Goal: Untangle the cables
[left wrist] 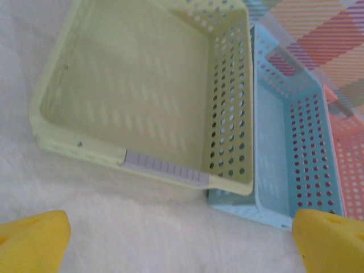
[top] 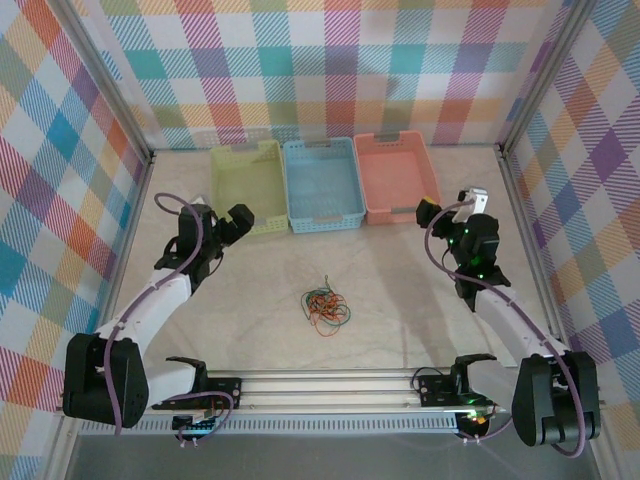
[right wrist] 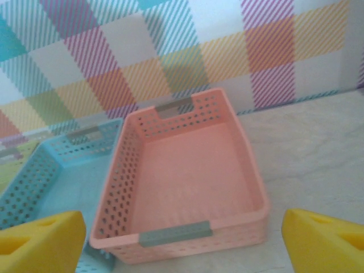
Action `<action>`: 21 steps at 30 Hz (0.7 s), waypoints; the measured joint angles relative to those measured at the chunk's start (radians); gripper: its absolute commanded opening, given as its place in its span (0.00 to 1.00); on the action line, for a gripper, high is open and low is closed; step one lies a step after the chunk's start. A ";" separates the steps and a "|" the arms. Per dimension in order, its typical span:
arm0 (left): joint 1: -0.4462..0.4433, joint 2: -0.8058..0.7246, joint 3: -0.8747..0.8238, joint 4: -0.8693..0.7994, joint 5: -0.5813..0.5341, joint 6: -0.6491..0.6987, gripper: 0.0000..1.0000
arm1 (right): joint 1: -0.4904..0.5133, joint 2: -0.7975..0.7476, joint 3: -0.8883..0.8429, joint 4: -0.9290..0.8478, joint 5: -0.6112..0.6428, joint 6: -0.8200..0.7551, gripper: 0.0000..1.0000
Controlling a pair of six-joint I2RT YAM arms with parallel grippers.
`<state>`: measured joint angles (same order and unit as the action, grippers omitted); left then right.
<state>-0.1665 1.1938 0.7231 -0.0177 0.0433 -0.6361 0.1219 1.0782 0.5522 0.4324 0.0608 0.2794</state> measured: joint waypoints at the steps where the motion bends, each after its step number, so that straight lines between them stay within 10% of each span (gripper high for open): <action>1: -0.005 -0.002 0.004 -0.015 0.007 -0.008 0.99 | 0.005 0.000 0.013 -0.020 -0.017 0.018 0.86; 13: -0.171 -0.051 0.004 -0.089 0.008 0.013 0.94 | 0.172 0.098 0.160 -0.221 -0.177 0.015 0.75; 21: -0.199 -0.094 -0.004 -0.085 0.008 0.048 0.93 | 0.317 0.238 0.316 -0.414 -0.518 -0.360 0.69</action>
<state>-0.3653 1.0996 0.7189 -0.1032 0.0517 -0.5877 0.4389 1.3167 0.8684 0.0181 -0.4568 -0.0803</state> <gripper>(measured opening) 0.938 0.730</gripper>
